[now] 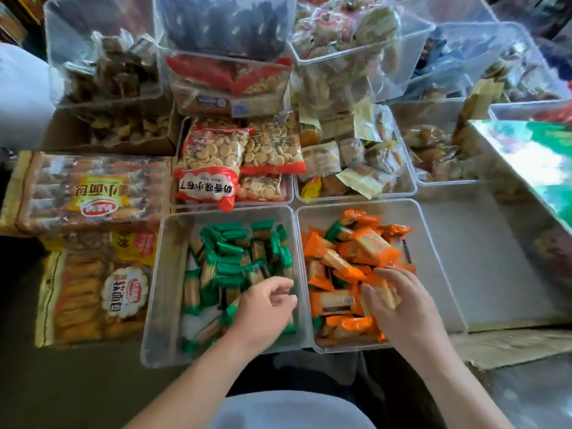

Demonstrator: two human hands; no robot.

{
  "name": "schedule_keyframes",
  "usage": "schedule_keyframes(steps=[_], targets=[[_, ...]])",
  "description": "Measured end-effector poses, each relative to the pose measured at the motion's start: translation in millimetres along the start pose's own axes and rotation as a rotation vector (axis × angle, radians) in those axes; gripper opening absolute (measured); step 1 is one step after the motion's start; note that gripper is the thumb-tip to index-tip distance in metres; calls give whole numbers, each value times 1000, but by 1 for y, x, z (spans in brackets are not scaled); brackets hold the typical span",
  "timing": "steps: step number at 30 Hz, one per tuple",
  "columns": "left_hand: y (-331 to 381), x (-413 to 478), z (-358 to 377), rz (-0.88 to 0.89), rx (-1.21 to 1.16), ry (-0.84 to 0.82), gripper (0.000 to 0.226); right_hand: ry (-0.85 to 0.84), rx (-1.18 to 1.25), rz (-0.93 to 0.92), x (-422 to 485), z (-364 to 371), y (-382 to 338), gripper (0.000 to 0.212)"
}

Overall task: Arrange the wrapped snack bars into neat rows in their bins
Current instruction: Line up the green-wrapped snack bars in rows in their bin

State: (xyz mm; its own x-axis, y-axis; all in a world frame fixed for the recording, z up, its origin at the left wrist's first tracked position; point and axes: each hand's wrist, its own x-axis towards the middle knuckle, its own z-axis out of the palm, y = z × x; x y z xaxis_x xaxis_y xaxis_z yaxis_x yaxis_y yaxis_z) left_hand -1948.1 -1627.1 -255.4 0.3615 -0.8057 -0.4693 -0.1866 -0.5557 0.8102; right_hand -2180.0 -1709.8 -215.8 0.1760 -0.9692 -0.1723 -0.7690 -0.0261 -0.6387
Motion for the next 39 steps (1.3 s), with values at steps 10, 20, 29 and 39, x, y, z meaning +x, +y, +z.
schedule_keyframes(steps=[10, 20, 29, 39], targets=[[-90, -14, -90, -191, 188, 132, 28, -521, 60, -204, -11, 85, -82, 30], [-79, 52, -128, -98, 402, -58, 91, -572, -152, -12, 34, 192, -106, 88], [-65, 99, -133, -61, 665, -273, 102, -657, 190, 160, 45, 195, -100, 69], [-90, 45, -150, -27, 405, -411, 83, -427, 150, 225, 51, 211, -114, 42]])
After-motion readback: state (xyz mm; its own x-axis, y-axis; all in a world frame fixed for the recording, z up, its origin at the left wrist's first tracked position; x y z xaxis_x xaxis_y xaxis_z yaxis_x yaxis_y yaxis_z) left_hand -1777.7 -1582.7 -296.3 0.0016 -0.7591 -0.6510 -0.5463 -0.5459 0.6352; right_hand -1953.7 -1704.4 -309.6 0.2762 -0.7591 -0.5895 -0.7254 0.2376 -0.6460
